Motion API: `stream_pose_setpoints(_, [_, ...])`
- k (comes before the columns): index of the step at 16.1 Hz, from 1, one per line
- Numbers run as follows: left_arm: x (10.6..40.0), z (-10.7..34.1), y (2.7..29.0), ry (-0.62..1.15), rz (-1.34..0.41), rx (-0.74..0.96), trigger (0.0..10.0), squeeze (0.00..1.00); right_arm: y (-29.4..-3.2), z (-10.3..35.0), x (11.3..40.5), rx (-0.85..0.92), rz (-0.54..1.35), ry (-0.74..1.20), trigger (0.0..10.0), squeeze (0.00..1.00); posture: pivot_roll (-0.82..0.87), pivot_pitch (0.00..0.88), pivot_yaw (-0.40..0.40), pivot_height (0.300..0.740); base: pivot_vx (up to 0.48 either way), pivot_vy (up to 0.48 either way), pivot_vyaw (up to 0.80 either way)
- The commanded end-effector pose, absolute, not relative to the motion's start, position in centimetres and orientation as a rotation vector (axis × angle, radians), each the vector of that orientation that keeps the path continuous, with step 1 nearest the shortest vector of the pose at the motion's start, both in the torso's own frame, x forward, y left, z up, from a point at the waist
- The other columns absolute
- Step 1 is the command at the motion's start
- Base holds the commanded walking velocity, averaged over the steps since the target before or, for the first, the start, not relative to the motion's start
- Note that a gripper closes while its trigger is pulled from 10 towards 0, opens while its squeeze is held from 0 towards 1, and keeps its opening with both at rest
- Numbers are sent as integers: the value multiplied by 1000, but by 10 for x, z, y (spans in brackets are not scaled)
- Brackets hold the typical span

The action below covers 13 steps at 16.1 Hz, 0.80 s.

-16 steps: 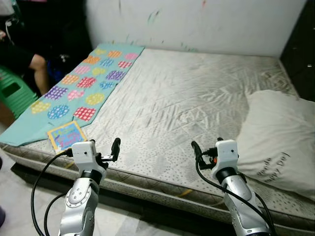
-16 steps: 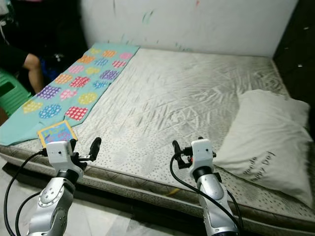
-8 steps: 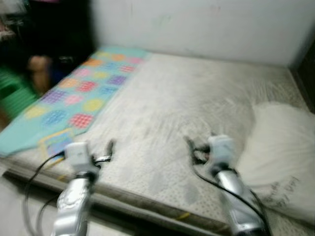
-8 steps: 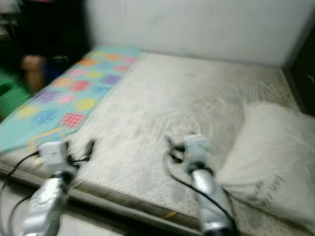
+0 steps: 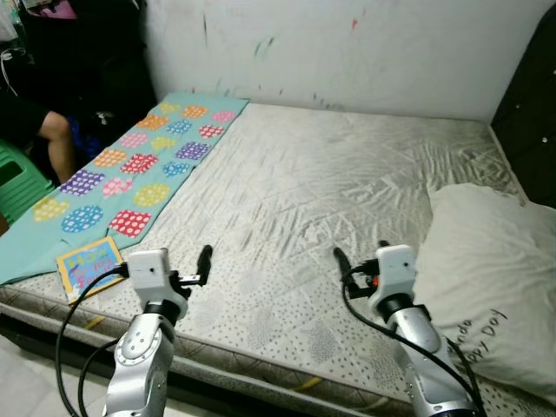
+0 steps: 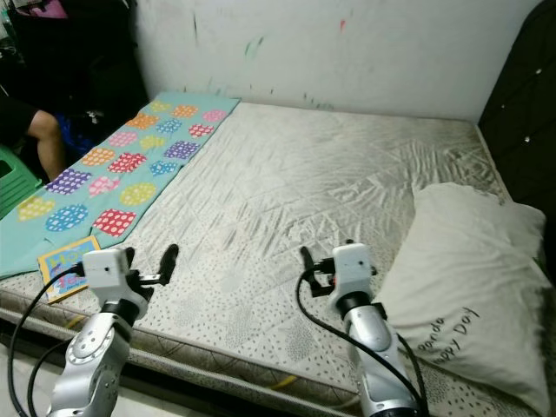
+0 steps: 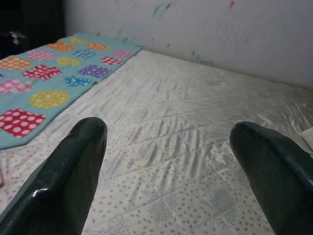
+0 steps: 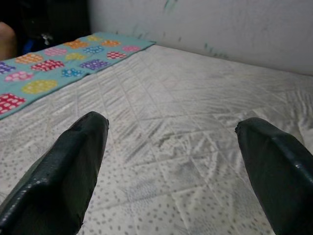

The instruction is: Clean up the room

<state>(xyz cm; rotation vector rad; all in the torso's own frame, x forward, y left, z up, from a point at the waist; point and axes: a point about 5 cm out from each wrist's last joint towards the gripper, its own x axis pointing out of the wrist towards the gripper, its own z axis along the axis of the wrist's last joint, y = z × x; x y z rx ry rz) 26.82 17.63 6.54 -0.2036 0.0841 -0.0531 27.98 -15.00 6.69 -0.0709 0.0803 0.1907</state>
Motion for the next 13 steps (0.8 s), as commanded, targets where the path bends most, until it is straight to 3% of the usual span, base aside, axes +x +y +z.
stream_pose_setpoints(1, [268, 65, 176, 96, -55, -196, 10000, 0, -151, 69, 281, -69, 189, 81, 10000, 0, -101, 0, 47, 740, 0, 0, 0])
stream_pose_setpoints(5, [268, 64, 175, 98, -56, -198, 10000, 0, -151, 68, 280, -72, 191, 84, 10000, 0, -101, 0, 45, 740, 0, 0, 0])
stream_pose_setpoints(13, [268, 64, 175, 100, -55, -202, 10000, 0, -151, 68, 280, -76, 187, 83, 10000, 0, -101, 0, 44, 740, 0, -312, 0])
